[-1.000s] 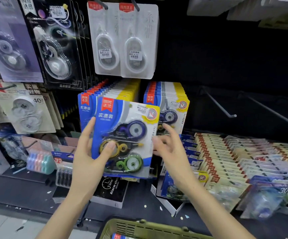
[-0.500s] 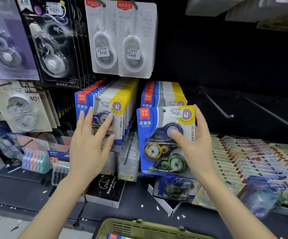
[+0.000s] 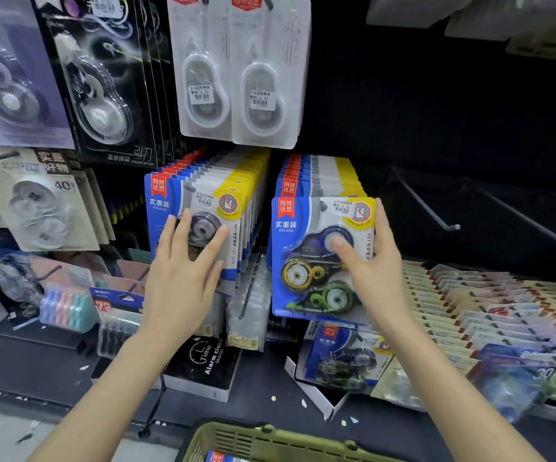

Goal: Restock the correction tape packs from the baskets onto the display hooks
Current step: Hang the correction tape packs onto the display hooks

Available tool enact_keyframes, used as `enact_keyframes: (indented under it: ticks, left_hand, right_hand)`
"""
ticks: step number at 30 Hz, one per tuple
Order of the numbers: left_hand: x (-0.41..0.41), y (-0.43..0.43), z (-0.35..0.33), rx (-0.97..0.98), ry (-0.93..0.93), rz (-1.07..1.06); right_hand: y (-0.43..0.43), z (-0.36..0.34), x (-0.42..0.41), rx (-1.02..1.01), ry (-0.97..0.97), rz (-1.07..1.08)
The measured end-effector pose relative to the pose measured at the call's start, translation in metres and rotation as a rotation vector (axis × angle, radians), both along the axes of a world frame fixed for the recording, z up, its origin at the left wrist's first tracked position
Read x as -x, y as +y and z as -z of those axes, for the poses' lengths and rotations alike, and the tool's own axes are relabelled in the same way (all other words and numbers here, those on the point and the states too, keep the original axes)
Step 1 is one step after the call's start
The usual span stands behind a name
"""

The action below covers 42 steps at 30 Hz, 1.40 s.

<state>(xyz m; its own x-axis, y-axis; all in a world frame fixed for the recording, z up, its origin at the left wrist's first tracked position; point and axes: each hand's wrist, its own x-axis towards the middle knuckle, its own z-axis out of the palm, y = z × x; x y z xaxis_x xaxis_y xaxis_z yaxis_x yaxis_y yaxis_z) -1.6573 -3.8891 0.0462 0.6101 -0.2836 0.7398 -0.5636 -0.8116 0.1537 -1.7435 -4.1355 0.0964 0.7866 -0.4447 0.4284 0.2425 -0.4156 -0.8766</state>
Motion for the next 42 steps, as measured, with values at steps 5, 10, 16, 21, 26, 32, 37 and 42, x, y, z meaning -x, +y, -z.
enact_keyframes:
  ticks: [5,10,16,21,26,32,37,42]
  left_hand:
    - [0.0,-0.001,0.0,0.0,-0.017,-0.01]
    - [0.0,0.0,0.001,-0.008,-0.027,-0.012]
    - [0.002,0.001,0.002,-0.011,-0.005,-0.003]
    - [0.01,0.009,0.015,-0.031,0.017,0.005]
    - [0.026,0.021,0.04,-0.022,0.074,0.006]
    - [0.058,0.047,0.109,-0.119,0.315,-0.026]
    - [0.114,0.074,0.207,-0.269,0.639,-0.027]
    - [0.174,0.093,0.266,-0.224,0.884,-0.1]
  right_hand:
    - [-0.006,0.013,-0.028,0.136,0.083,0.069]
    - [-0.002,0.019,-0.041,0.209,0.139,0.206]
    - [0.0,0.019,-0.044,0.274,0.14,0.302]
    - [0.002,0.017,-0.043,0.316,0.169,0.403]
    - [-0.01,0.021,-0.031,0.283,0.186,0.372]
    - [-0.01,0.084,0.035,0.203,0.23,0.309]
    - [0.01,0.214,0.121,0.136,0.744,0.011]
    - [0.048,0.309,0.169,-0.117,1.1,-0.192]
